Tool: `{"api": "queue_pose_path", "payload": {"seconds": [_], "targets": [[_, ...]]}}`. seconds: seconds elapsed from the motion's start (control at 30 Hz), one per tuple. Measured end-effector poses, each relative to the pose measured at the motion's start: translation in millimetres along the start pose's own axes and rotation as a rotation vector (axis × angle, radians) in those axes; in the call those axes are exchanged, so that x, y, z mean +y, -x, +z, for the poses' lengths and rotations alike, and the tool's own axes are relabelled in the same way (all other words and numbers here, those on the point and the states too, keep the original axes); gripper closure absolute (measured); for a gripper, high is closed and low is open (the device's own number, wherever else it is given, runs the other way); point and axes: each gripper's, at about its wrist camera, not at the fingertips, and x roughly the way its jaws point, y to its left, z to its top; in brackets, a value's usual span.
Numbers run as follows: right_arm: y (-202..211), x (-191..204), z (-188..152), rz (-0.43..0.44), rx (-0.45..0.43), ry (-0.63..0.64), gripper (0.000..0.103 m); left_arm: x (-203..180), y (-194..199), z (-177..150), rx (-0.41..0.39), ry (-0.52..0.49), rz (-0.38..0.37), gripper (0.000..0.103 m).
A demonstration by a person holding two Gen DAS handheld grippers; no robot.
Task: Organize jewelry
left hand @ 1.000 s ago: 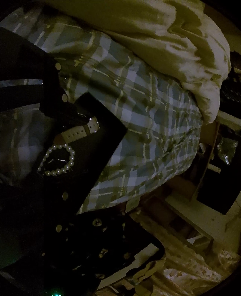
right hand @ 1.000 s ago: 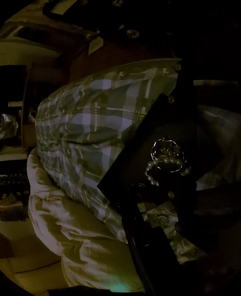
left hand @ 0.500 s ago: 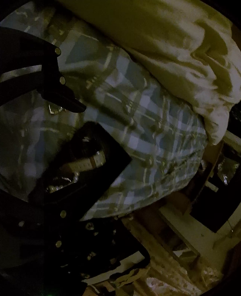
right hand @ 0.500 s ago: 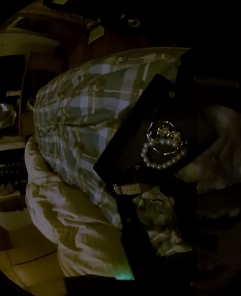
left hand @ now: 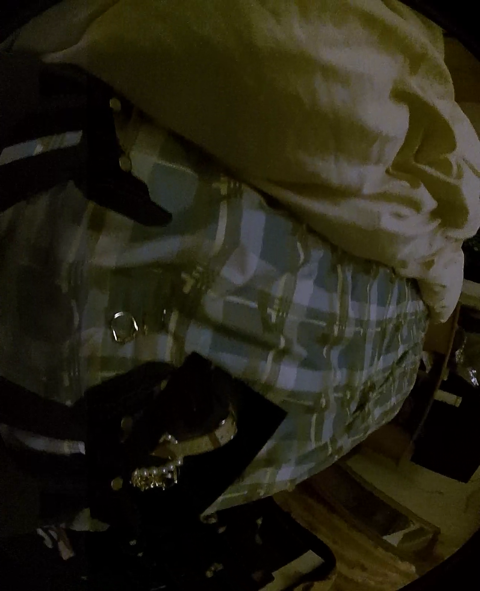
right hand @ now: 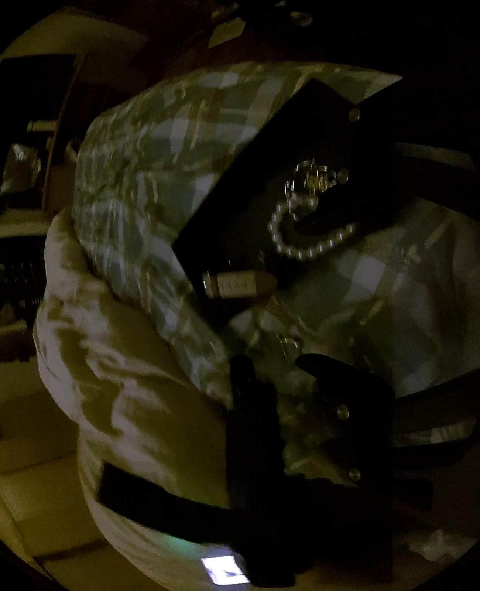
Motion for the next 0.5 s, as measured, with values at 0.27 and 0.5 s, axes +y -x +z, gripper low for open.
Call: {"api": "queue_pose_path", "payload": {"seconds": [0.27, 0.5], "targets": [[-16, 17, 1, 0.122, 0.008, 0.004, 0.064, 7, 1, 1, -0.007, 0.052, -0.055, 0.075], [-58, 33, 1, 0.206, 0.101, -0.014, 0.064, -2, -13, 1, 0.018, 0.026, -0.066, 0.083]]}}
